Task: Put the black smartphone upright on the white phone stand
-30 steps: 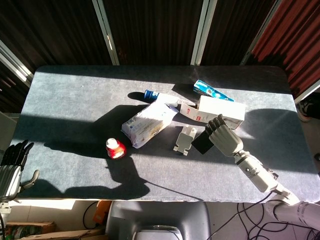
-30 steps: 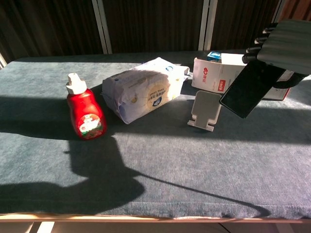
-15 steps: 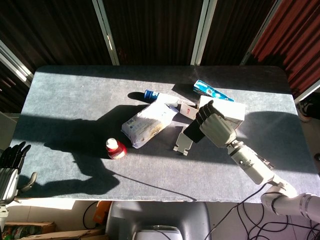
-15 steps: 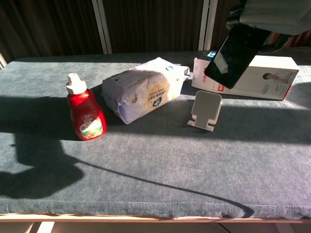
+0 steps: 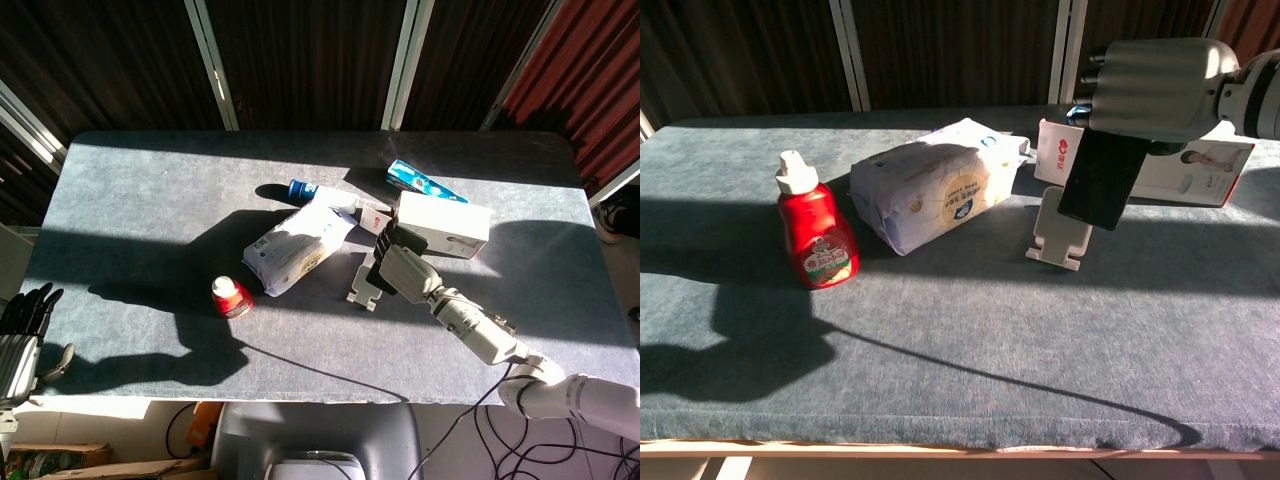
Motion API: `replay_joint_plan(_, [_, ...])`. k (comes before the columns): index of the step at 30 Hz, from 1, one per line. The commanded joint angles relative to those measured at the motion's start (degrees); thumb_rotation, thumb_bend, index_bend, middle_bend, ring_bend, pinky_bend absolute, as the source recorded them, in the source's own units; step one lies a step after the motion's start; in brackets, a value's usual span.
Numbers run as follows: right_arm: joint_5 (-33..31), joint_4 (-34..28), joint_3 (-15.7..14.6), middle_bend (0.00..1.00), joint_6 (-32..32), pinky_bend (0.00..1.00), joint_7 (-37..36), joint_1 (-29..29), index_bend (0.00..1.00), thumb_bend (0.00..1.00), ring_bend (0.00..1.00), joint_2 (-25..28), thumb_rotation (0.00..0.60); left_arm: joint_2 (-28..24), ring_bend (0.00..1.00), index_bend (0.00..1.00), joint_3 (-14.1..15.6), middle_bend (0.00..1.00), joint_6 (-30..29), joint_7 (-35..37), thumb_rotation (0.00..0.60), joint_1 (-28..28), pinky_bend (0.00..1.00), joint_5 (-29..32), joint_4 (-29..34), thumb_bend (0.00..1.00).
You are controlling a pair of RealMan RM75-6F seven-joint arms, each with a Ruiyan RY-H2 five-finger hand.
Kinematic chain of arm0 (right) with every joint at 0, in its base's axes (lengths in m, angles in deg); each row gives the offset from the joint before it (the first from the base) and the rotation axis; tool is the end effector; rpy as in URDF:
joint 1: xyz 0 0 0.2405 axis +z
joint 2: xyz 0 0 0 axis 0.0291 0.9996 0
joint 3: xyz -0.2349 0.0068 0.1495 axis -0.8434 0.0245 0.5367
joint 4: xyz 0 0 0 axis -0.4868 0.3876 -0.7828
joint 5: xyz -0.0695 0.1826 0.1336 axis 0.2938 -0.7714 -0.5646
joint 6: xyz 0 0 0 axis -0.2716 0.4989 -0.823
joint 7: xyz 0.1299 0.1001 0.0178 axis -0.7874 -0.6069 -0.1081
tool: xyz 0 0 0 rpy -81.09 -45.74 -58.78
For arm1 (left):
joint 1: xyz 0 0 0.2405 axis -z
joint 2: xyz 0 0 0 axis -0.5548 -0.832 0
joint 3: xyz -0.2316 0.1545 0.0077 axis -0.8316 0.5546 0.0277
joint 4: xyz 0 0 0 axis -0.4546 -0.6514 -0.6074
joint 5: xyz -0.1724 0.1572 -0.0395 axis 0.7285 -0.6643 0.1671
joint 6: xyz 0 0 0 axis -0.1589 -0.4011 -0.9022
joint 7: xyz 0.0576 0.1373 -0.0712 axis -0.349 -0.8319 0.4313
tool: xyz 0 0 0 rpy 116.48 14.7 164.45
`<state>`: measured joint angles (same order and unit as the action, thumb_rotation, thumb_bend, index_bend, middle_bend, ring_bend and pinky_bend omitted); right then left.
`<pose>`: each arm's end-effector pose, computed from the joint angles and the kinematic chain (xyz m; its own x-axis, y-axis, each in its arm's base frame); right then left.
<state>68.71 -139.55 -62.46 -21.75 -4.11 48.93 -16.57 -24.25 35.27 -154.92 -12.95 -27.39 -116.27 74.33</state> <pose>-0.1573 -0.4053 0.0195 0.8392 0.5230 -0.1492 0.3651 -0.3384 0.8673 -0.3447 0.2130 0.1515 0.4119 -0.0266 0.9108 0.9085 -0.0650 -0.4128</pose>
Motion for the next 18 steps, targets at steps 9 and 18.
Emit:
replay_joint_plan(9, [-1.5,0.9,-1.3,0.65,-3.2,0.39,5.1,2.6,0.95,0.37,0.44,-2.3,0.6,0.0,0.0,0.0,-0.3,0.0,-0.3,0.2,0.6,-0.2,0.0,0.2,-0.1,0.38])
replay_joint_plan(18, [-3.4,0.8,-1.9,0.65,-3.7,0.38,8.2,4.0,0.95,0.36,0.45,-4.4,0.6,-0.8,0.0,0.0,0.1,0.0,-0.2,2.1,0.6,-0.2,0.0,-0.6,0.2,0.38])
